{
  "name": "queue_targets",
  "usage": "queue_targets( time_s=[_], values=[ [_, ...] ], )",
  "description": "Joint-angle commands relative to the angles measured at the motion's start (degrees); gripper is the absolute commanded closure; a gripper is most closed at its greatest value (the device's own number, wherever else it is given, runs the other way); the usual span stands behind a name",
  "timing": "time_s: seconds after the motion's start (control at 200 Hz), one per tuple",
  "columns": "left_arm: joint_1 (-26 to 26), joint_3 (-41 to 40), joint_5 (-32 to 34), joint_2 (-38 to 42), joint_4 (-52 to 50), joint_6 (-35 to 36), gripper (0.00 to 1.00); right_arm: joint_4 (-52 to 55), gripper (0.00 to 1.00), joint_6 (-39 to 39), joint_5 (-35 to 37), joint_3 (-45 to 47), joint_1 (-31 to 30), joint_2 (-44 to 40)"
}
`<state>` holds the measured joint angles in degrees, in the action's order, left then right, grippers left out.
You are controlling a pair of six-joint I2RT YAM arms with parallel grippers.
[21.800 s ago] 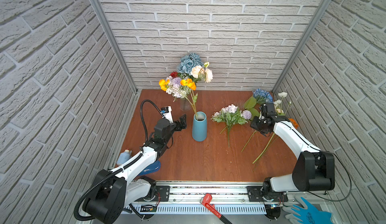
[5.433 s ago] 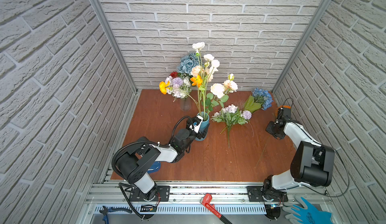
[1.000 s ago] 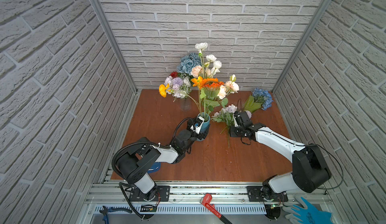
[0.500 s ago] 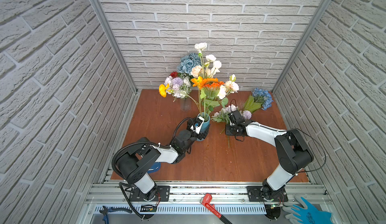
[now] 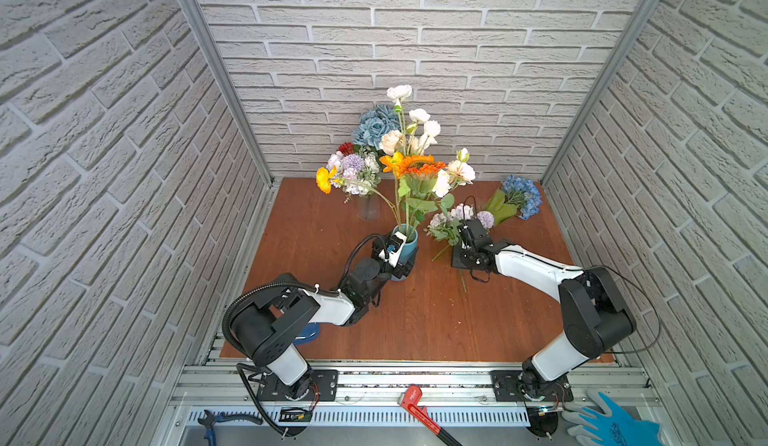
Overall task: Arrange flowers in a vase
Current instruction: Pick up the flowers from the top-center of the table.
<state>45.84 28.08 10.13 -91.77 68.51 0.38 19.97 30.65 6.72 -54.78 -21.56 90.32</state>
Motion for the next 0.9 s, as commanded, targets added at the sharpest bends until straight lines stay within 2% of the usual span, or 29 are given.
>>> queue_targets(
  time_s=[0.0,0.28,0.65,0.74,0.895],
  values=[
    [0.65,-0.83,-0.33,-0.57,1.34,0.23,1.0,0.95,0.94,-0.8,1.57,-0.18,0.28,-5.22],
    [0.65,-1.57,0.29,-0.79,2.33,0.34,1.0,2.46,0.94,-4.93,-0.73,-3.16,0.82,-20.22],
    [0.65,-1.35,0.18,-0.81,2.59,-0.01,1.0,-13.08,0.94,-11.37,-13.7,-2.64,0.77,-39.06],
    [0.65,-1.35,0.21,-1.03,2.51,-0.18,1.0,-18.28,0.94,-12.72,-16.56,-1.74,0.73,-41.61],
    [0.69,-1.24,0.24,-0.96,2.42,-0.43,1.0,-20.76,0.94,-12.77,-17.84,-2.68,0.73,-43.54]
  ],
)
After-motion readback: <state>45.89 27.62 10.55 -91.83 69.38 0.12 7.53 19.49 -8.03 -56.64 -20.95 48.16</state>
